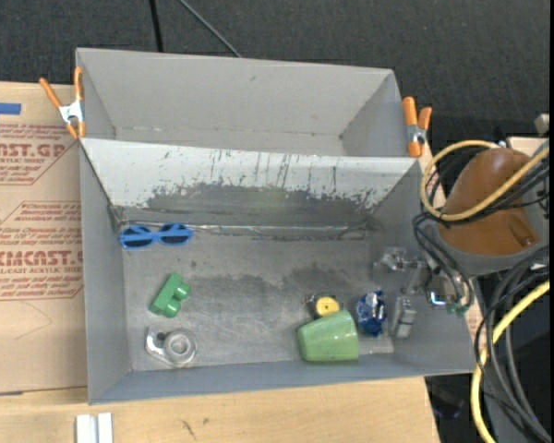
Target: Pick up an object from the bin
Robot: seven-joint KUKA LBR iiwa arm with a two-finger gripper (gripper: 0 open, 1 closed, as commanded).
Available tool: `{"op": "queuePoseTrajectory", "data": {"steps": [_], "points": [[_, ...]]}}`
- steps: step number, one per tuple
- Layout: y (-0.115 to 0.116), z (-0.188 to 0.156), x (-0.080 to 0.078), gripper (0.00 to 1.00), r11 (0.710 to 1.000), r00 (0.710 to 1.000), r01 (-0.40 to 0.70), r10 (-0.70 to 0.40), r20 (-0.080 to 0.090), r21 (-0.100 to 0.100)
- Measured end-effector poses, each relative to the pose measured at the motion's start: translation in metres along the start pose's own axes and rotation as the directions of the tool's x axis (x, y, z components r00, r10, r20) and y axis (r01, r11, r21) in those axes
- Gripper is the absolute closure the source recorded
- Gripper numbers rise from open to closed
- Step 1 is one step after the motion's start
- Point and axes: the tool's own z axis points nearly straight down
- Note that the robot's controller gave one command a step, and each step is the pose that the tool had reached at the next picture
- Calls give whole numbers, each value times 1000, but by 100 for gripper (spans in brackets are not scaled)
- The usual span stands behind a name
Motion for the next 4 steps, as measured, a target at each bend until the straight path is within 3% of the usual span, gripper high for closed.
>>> {"op": "queuePoseTrajectory", "data": {"steps": [1,2,3,4], "points": [[5,34,4,0,996,996,-94,94,-2,1],[5,33,4,0,996,996,-94,94,-1,2],[5,33,3,100,996,996,-95,95,3,2],[6,25,2,100,996,996,-94,94,0,1]]}}
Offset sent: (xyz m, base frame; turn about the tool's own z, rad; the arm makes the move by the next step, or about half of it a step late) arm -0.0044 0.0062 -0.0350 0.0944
